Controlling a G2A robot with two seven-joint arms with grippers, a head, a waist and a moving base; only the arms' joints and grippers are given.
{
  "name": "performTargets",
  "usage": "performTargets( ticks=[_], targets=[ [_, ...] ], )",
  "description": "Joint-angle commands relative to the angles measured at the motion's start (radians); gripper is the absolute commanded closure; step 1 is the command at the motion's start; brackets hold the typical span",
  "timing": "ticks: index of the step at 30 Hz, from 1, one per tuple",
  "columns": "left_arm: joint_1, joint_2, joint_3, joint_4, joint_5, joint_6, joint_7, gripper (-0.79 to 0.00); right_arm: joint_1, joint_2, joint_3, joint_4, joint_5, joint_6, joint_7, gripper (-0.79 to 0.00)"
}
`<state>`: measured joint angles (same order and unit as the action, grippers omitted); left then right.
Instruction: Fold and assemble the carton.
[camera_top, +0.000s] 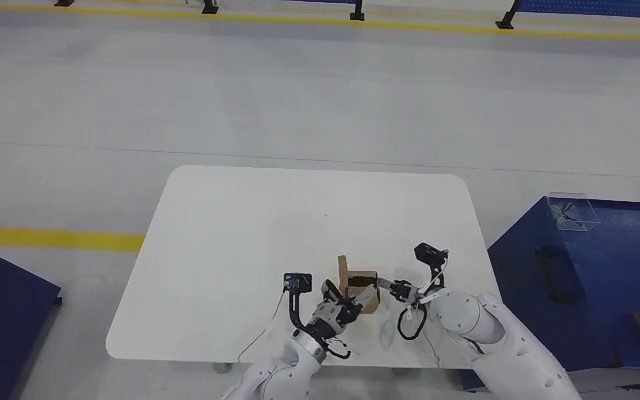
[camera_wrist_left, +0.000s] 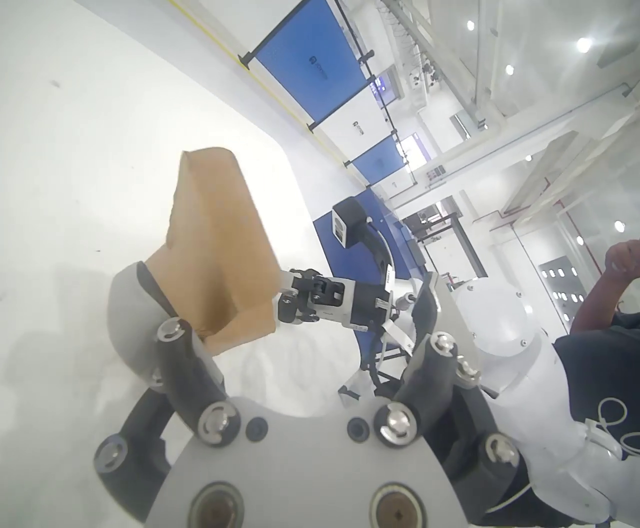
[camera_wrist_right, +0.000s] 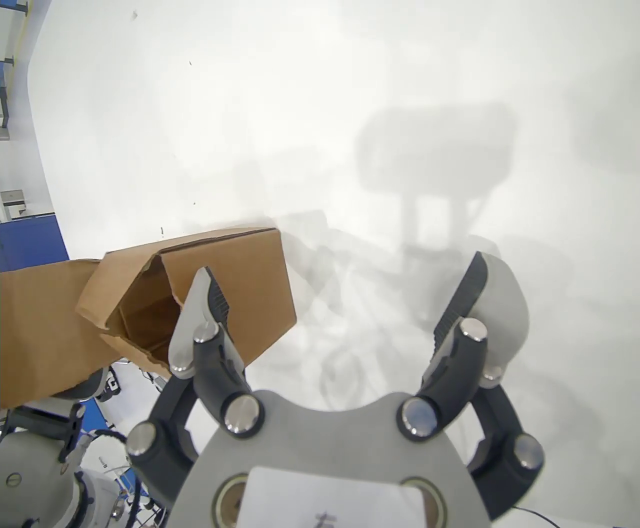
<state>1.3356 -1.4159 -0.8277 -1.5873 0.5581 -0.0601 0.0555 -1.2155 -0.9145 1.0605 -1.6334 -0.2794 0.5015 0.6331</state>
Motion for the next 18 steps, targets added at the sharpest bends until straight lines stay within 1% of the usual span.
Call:
performTargets(
  ticks=[1, 12, 15, 18],
  targets=[
    [-0.004, -0.003, 0.011, -0.003, 0.025, 0.004, 0.003, -0.785, -0.005, -0.001, 0.0, -0.005, -0.004, -0.016, 0.0, -0.785],
    [-0.016, -0.017, 0.043, -0.006, 0.095, 0.044, -0.003, -0.785, -0.037, -0.003, 0.029, -0.031, -0.021, -0.04, 0.0, -0.785],
    [-0.016, -0.02, 0.043, -0.015, 0.116, 0.058, 0.014, -0.785, -0.051, -0.003, 0.046, -0.043, -0.016, -0.058, -0.018, -0.785],
    [-0.009, -0.021, 0.035, -0.029, 0.145, 0.082, 0.034, -0.785, -0.077, -0.001, 0.078, -0.065, -0.031, -0.051, -0.076, -0.785]
  ],
)
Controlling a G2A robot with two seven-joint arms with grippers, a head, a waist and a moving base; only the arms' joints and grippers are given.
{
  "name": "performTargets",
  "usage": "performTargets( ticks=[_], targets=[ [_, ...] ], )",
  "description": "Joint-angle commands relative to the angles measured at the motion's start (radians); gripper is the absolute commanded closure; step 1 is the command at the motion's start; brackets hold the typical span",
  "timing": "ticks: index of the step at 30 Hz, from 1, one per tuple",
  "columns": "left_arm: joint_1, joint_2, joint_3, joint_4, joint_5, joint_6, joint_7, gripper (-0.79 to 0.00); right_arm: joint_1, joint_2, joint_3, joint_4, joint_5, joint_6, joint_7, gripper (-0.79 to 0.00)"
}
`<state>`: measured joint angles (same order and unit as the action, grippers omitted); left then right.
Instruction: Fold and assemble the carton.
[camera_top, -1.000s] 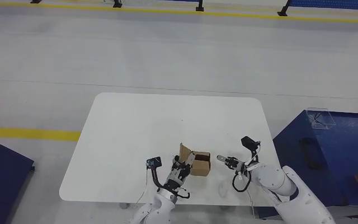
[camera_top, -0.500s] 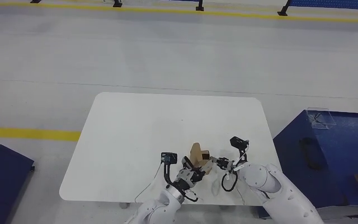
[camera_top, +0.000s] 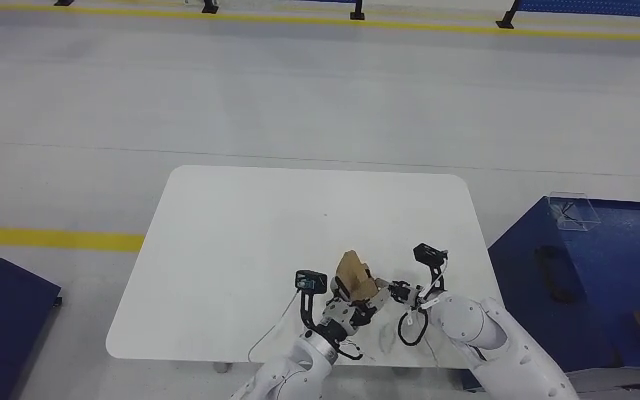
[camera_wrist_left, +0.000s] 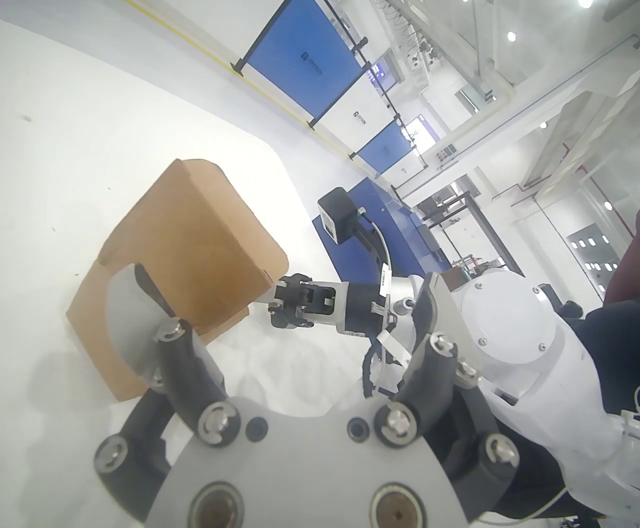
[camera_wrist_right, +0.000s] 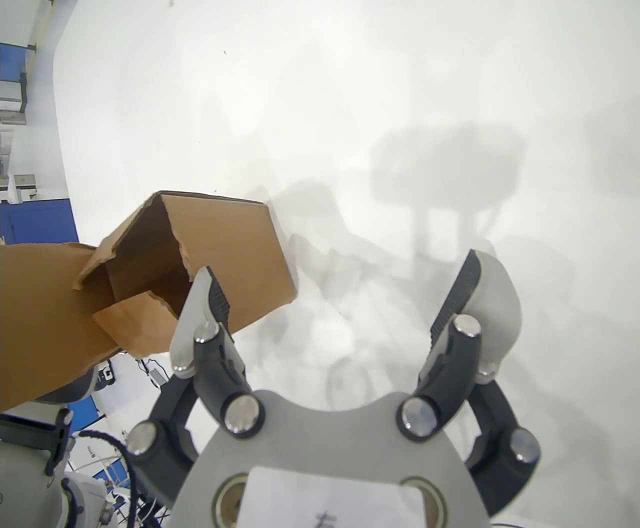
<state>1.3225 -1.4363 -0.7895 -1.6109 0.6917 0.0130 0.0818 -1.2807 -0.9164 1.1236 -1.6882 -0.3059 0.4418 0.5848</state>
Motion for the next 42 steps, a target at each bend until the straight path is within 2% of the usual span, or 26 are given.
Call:
performTargets(
  ticks=[1, 6, 11, 13, 17, 23, 29, 32, 42],
  targets=[
    [0.009, 0.0, -0.006, -0.009, 0.016, 0.014, 0.01, -0.785, -0.023, 0.001, 0.031, -0.025, -0.009, 0.012, -0.057, -0.785],
    [0.036, 0.004, -0.032, -0.022, 0.028, 0.024, 0.019, -0.785, -0.079, 0.007, 0.115, -0.084, 0.024, 0.008, -0.107, -0.785],
    [0.041, 0.005, -0.042, -0.026, 0.026, 0.029, 0.021, -0.785, -0.079, 0.007, 0.115, -0.084, 0.024, 0.008, -0.107, -0.785],
    [0.041, 0.005, -0.042, -0.026, 0.026, 0.029, 0.021, -0.785, -0.067, 0.004, 0.108, -0.055, -0.012, 0.018, -0.148, -0.785],
    [0.03, 0.002, -0.046, -0.029, 0.015, 0.023, -0.008, -0.785, -0.003, -0.015, 0.002, -0.032, -0.162, 0.068, -0.201, -0.785],
    [-0.012, -0.011, -0.027, -0.005, 0.016, 0.036, -0.033, -0.785, 0.087, -0.05, -0.15, 0.026, -0.336, 0.085, -0.222, -0.785],
    [-0.029, -0.021, -0.018, 0.014, 0.017, 0.044, -0.035, -0.785, 0.142, -0.079, -0.245, 0.084, -0.428, 0.058, -0.18, -0.785],
    [-0.029, -0.024, -0.021, 0.016, 0.02, 0.047, -0.035, -0.785, 0.147, -0.085, -0.253, 0.089, -0.438, 0.031, -0.149, -0.785],
    [0.006, -0.023, -0.047, 0.005, 0.029, 0.046, -0.036, -0.785, 0.064, -0.066, -0.147, 0.007, -0.387, -0.083, -0.054, -0.785]
  ],
)
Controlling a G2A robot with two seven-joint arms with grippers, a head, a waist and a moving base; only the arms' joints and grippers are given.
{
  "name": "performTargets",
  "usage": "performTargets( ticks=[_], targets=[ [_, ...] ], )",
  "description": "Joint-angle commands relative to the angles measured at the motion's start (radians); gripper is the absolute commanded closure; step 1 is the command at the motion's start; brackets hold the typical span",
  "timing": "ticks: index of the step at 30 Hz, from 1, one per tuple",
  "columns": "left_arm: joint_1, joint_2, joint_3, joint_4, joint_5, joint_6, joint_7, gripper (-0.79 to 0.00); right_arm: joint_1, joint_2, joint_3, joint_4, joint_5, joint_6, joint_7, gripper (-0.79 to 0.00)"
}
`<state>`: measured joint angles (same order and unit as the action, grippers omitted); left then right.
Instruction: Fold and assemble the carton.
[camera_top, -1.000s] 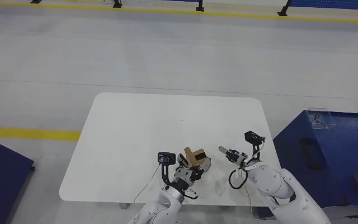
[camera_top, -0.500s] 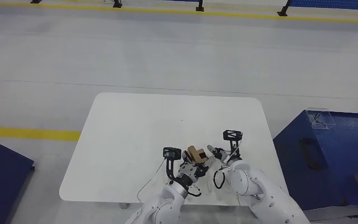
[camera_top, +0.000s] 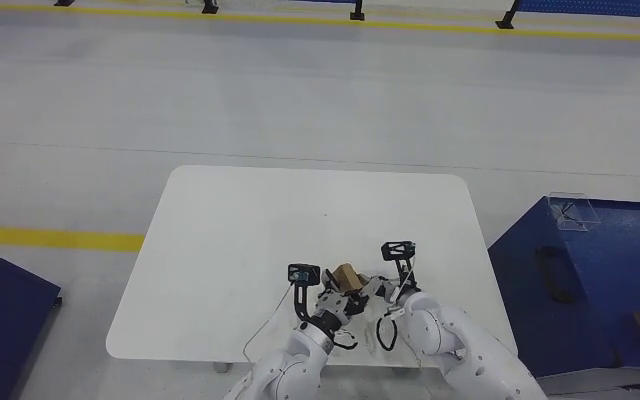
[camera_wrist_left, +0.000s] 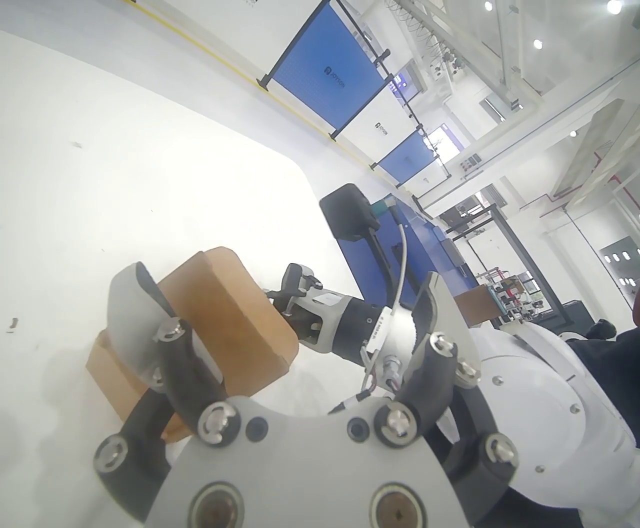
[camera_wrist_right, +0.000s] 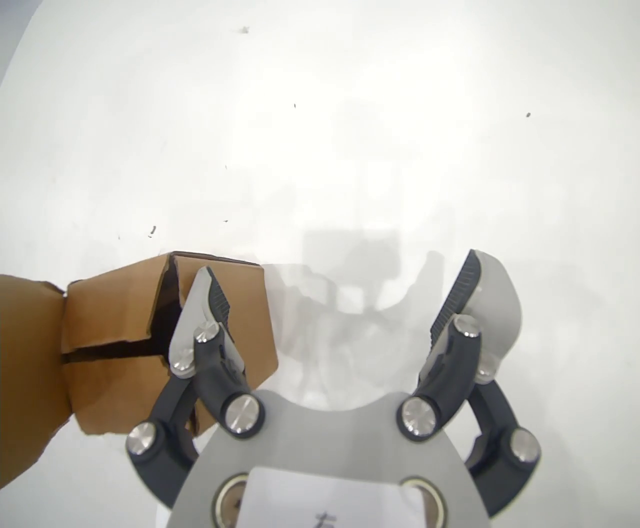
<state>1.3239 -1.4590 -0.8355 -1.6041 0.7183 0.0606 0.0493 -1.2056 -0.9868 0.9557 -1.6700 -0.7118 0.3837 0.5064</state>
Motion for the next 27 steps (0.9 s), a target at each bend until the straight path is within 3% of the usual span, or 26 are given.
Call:
performTargets(
  ticks=[1, 10, 17, 20, 27],
  targets=[
    [0.008, 0.0, -0.002, -0.002, 0.005, -0.001, -0.006, -0.785, -0.022, 0.008, 0.038, -0.023, 0.03, -0.046, 0.044, -0.785],
    [0.013, -0.004, -0.007, -0.006, 0.002, 0.002, -0.026, -0.785, -0.097, 0.035, 0.192, -0.079, 0.168, -0.186, 0.199, -0.785],
    [0.024, -0.007, -0.013, 0.0, -0.006, 0.013, -0.037, -0.785, -0.156, 0.048, 0.314, -0.121, 0.295, -0.256, 0.222, -0.785],
    [0.02, -0.009, -0.015, 0.01, -0.01, 0.008, -0.041, -0.785, -0.175, 0.049, 0.324, -0.14, 0.286, -0.276, 0.217, -0.785],
    [0.026, -0.011, -0.021, 0.01, -0.01, -0.002, -0.035, -0.785, -0.157, 0.031, 0.228, -0.139, 0.154, -0.183, 0.146, -0.785]
  ],
)
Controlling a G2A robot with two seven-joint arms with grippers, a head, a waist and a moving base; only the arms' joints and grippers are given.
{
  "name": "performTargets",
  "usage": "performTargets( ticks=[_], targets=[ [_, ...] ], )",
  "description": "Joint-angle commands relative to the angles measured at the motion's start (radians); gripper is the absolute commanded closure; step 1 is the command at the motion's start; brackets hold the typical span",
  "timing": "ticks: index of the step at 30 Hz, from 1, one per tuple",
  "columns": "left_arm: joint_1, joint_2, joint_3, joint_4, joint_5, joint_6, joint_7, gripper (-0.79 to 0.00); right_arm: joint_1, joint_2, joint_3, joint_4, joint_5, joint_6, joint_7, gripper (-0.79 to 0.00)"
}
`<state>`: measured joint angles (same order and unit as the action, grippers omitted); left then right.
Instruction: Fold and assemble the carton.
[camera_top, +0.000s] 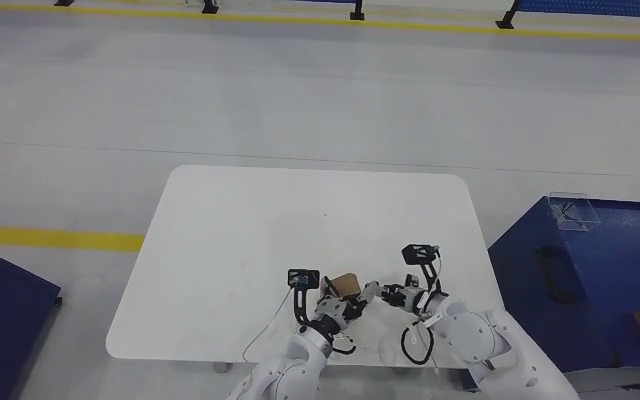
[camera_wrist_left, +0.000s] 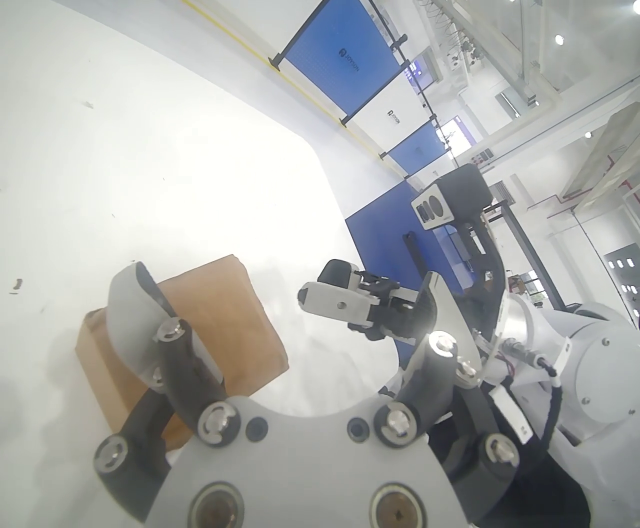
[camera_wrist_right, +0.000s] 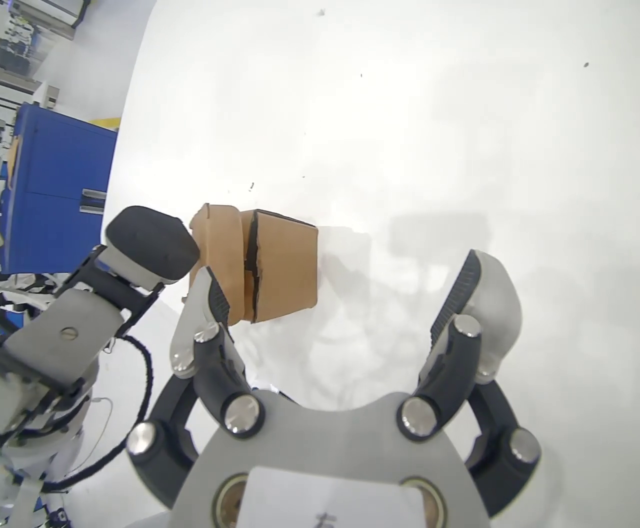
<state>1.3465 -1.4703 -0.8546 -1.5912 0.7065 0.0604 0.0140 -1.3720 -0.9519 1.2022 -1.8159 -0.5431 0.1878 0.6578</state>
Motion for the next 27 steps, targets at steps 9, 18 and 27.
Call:
performTargets(
  ticks=[9, 18, 27],
  targets=[
    [0.016, -0.001, -0.008, -0.005, 0.006, -0.012, -0.005, -0.785, 0.06, -0.027, -0.089, 0.044, -0.055, 0.056, -0.021, -0.785],
    [0.009, -0.006, -0.006, 0.01, 0.003, -0.016, -0.012, -0.785, 0.076, -0.04, -0.11, 0.065, -0.068, 0.063, -0.018, -0.785],
    [0.007, -0.01, -0.007, 0.019, 0.003, -0.021, -0.013, -0.785, 0.08, -0.049, -0.114, 0.074, -0.077, 0.059, -0.013, -0.785]
  ],
)
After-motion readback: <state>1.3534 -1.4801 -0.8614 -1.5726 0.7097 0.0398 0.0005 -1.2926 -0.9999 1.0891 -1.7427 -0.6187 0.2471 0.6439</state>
